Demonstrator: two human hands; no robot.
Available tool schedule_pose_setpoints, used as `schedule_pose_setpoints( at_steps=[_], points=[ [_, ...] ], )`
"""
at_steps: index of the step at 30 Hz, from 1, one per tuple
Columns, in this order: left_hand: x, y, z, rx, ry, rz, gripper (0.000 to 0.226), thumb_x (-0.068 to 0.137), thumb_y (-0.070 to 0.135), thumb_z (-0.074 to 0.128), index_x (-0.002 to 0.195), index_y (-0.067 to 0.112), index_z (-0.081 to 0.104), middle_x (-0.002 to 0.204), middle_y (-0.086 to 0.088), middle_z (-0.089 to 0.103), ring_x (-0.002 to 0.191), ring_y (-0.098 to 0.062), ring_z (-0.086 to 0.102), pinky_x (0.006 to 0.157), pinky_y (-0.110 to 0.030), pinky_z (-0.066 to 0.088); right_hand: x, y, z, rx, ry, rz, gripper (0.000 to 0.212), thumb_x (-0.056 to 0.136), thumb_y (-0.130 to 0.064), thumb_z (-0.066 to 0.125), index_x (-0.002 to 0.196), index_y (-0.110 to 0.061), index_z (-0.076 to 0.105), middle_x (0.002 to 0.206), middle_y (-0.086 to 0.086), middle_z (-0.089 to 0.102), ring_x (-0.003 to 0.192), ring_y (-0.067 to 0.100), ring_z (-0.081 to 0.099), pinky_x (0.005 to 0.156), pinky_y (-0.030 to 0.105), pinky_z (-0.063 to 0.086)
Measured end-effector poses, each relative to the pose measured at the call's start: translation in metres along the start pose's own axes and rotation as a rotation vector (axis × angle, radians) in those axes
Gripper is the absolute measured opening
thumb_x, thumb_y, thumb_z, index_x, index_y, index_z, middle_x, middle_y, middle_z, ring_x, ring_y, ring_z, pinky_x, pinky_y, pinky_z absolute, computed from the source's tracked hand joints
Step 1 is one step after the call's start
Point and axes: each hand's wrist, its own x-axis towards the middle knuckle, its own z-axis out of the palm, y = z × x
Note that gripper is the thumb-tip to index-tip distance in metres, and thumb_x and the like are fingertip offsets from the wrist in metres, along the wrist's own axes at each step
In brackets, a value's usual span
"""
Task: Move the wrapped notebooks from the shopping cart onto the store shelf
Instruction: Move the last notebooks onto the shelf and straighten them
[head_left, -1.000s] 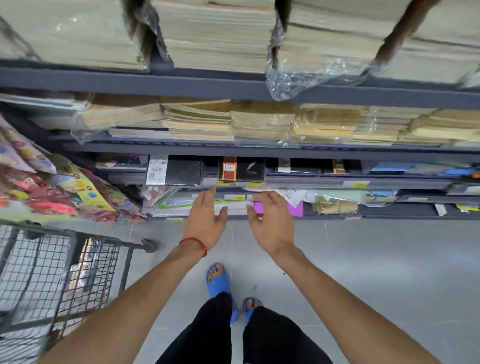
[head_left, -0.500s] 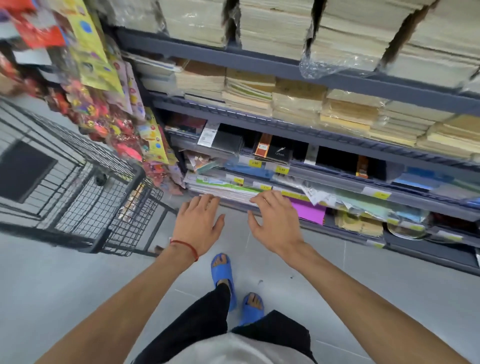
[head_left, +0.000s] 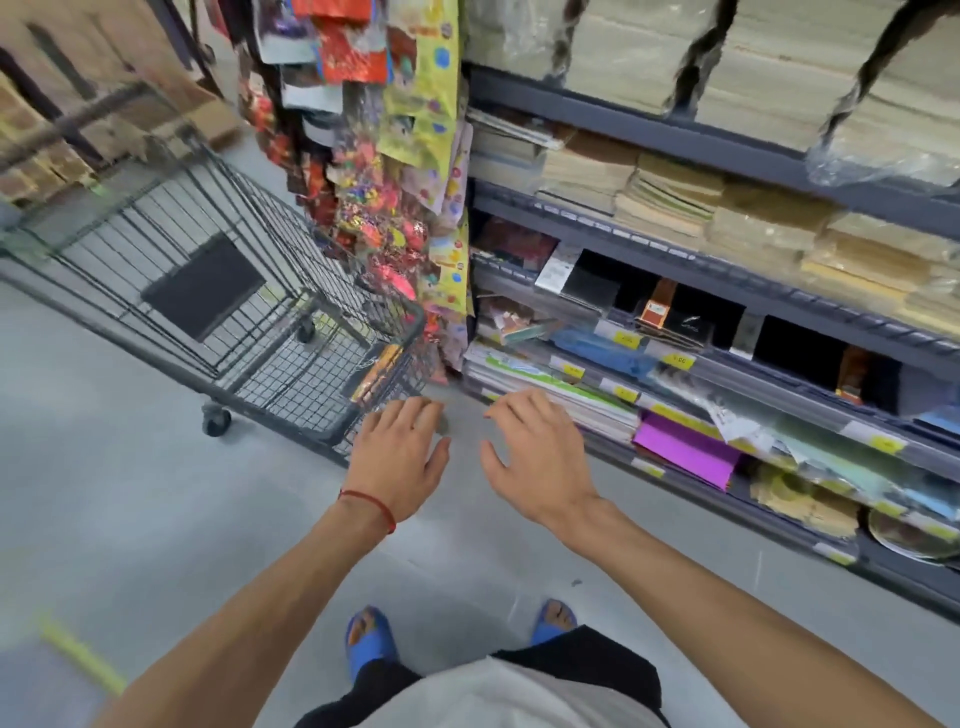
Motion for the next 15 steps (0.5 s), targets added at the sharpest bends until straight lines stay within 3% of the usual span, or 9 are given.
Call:
schedule_pose_setpoints(
  at_steps=[7,15],
  points=[
    [-0.024,-0.118,-0.016,-0.035,-0.01,0.029,0.04,0.095,0.043,0.04,0.128,0.022,0.05,0.124,0.002,0.056,0.108,-0.024,0.056,0.086,-0.039,0.049,0.044,-0.107,0.04,0.014,0.05,0.039,0.028,0.084,-0.031,0.067,0.107,-0.016,0.07,0.105,-0.004,0.066,0.102,0.02,0.057,0.086,0.033,0.045],
    [-0.004,-0.218,-0.027,-0.051,-0.048,0.035,0.042,0.097,0.045,0.038,0.131,0.023,0.048,0.127,0.005,0.054,0.113,-0.021,0.053,0.091,-0.038,0.048,0.1,-0.18,0.072,0.036,-0.034,0.11,0.032,0.09,-0.035,0.057,0.114,-0.018,0.07,0.109,-0.004,0.066,0.107,0.019,0.056,0.089,0.037,0.05]
  ],
)
